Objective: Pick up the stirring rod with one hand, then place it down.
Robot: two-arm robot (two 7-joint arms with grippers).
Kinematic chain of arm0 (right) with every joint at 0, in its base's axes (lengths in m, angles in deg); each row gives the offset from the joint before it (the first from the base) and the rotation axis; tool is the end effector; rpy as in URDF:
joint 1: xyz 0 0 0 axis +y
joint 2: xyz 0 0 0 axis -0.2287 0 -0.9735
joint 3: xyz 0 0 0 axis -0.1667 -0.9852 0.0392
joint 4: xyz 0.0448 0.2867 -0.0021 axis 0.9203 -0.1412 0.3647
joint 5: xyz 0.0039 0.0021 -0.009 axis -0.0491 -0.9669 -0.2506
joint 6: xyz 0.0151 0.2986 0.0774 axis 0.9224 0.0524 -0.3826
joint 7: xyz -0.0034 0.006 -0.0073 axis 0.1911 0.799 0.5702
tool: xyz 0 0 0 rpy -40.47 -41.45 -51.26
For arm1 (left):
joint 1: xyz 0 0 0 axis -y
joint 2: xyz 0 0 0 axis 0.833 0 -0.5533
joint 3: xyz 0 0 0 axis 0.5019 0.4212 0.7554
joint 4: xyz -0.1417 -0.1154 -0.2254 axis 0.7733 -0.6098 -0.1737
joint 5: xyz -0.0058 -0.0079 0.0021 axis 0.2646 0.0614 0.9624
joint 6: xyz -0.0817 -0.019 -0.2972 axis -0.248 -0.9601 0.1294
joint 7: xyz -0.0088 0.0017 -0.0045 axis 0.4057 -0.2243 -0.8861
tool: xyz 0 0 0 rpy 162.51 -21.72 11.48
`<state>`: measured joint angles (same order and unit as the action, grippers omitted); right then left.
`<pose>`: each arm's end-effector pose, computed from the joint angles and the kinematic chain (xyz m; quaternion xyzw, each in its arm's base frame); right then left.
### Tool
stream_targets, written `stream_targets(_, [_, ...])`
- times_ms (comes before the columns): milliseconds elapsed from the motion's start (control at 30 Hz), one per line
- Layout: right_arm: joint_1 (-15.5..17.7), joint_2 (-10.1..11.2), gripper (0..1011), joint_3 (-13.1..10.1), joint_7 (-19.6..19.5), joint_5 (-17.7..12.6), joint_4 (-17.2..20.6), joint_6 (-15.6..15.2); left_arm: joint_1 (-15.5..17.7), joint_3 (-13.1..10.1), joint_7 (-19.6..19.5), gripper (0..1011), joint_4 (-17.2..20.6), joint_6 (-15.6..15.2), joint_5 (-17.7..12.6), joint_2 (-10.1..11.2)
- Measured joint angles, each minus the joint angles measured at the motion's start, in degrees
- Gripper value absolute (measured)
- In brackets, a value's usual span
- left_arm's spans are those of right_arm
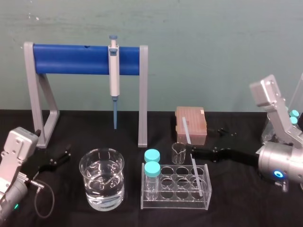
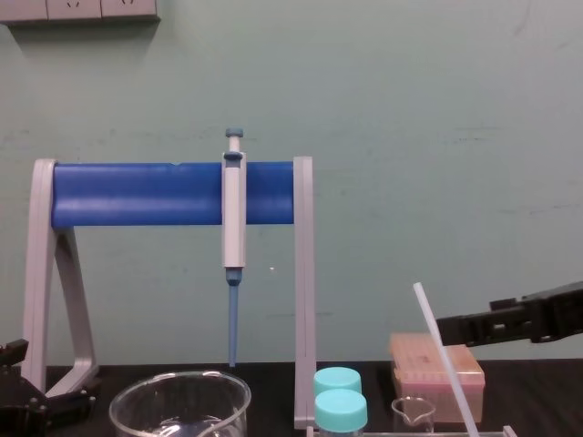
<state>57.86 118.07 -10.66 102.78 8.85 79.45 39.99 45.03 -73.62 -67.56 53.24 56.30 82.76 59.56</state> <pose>0.3756 -0.0553 -0.1773 -0.1480 0.0778 -0.3920 0.9046 0.3581 0.0827 -0.3022 0.1415 -0.1325 0.5799 0.7913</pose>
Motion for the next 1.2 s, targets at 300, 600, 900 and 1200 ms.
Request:
stream_targets(300, [-4.91, -3.08, 1000, 3.71, -0.48, 2.32, -5.07, -1.59, 0.00, 0.00, 0.00, 1005, 0.00, 0.00, 0.00, 0.00])
stream_targets(600, [-7.75, -6.18, 1000, 5.42, -1.01, 4.03, -9.62, -2.47, 0.00, 0.00, 0.00, 1005, 0.00, 0.00, 0.00, 0.00])
stream_targets(900, [-8.88, -8.02, 1000, 5.82, -1.02, 5.10, -12.00, -2.67, 0.00, 0.00, 0.00, 1005, 0.00, 0.00, 0.00, 0.00])
stream_targets(1200, [-8.97, -8.52, 867, 5.60, -0.49, 5.68, -12.40, -2.52, 0.00, 0.00, 0.00, 1005, 0.00, 0.00, 0.00, 0.00])
